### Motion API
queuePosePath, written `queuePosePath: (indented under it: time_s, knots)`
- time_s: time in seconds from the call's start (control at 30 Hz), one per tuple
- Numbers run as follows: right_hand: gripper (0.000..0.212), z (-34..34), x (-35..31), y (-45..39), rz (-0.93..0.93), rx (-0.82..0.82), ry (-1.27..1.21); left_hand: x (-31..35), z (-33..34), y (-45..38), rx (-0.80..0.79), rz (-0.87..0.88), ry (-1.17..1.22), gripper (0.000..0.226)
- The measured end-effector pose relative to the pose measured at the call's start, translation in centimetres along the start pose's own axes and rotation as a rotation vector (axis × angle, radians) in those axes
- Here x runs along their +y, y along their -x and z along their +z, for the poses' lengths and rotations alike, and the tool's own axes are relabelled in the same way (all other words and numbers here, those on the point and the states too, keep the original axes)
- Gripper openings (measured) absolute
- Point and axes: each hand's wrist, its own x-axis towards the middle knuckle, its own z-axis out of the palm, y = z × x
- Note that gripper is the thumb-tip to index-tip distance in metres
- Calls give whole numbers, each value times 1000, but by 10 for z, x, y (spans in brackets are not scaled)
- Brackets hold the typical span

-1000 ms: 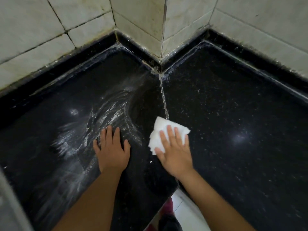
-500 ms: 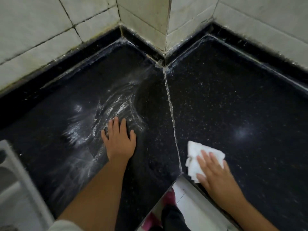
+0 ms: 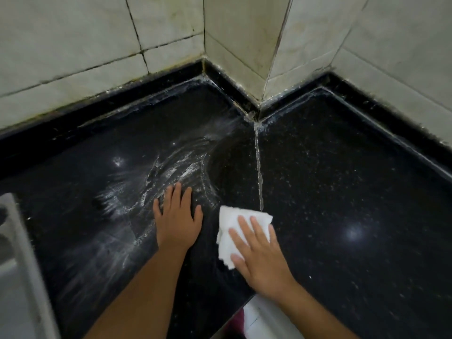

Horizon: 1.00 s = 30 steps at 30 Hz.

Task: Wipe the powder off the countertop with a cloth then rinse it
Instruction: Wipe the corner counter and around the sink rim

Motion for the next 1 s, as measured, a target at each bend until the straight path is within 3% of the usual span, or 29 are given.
queuePosePath:
  time_s: [0.13, 0.3, 0.47, 0.5, 0.6, 0.73, 0.87, 1.0]
  knots:
    - [49, 13, 25, 71, -131, 45, 71, 0, 0, 0, 6, 3, 18, 54]
    - [54, -3, 60, 56, 22, -27, 49, 0, 3, 0, 3, -1, 19, 54]
    - [99, -12, 67, 17, 87, -7, -70, 1, 6, 2, 29, 11, 23, 54]
    - [98, -11, 68, 19, 114, -28, -98, 1, 5, 2, 38, 15, 24, 53]
    - [67, -10, 66, 40, 215, -36, -235, 4, 4, 3, 46, 37, 24, 51]
    - [70, 16, 48, 95, 322, 214, -259, 4, 1, 10, 95, 158, 15, 44]
    - [48, 42, 23, 163, 308, 297, -276, 10, -5, 23, 86, 309, -27, 44]
    - [47, 57, 34, 234, 527, 372, -350, 28, 1, 56, 62, 484, -2, 45]
